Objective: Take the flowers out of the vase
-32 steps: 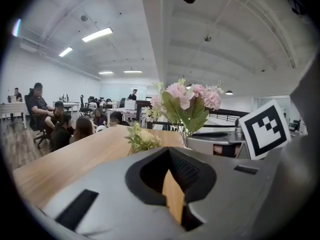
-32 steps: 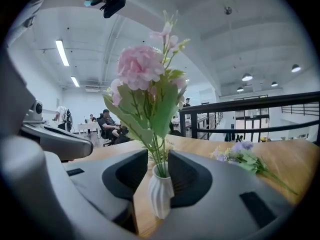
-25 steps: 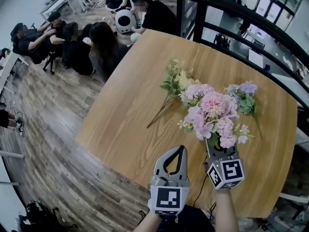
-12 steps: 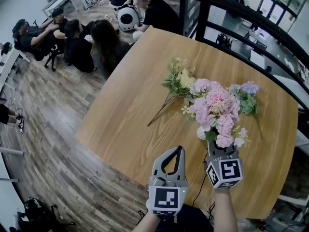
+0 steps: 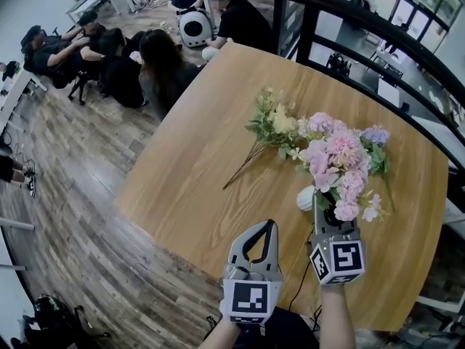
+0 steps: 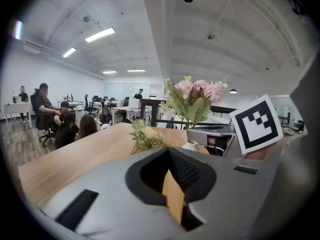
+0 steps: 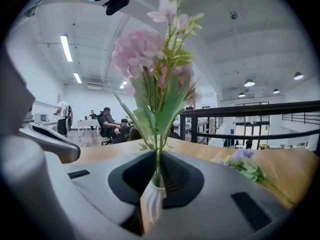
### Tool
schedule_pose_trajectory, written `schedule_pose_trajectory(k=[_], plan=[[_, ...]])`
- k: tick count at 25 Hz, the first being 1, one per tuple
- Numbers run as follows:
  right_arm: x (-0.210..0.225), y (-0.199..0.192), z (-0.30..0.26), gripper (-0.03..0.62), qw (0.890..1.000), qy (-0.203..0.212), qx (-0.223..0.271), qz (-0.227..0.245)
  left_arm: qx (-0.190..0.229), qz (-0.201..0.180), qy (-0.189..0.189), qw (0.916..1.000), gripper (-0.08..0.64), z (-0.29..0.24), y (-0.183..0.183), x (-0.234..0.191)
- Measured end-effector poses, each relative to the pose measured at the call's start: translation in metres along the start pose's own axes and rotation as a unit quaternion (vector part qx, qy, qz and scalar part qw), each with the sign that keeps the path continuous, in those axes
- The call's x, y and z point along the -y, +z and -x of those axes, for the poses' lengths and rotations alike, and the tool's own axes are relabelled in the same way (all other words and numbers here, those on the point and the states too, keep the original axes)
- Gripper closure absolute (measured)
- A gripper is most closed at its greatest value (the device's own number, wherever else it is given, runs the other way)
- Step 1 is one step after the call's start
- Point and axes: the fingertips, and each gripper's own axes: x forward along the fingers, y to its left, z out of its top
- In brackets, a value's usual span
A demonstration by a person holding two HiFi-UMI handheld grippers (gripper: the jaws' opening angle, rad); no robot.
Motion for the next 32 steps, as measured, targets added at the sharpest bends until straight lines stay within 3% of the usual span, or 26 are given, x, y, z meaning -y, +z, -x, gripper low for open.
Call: schedule_pose_trajectory(k=[19,32], plan=[[0.012,0.062,0.020,0.552,0.998,-0.027,0.052,0.005,0.041,-0.016,-0.002,0.9990,0.526,0.006,0.031,-0.001],[0.020,0.122,0.050,0.552,0.992,-0.048,0.117,-0.001,0.081,-0.033,-0.008,0.9961,0.526,0.017,0.065,0.009]])
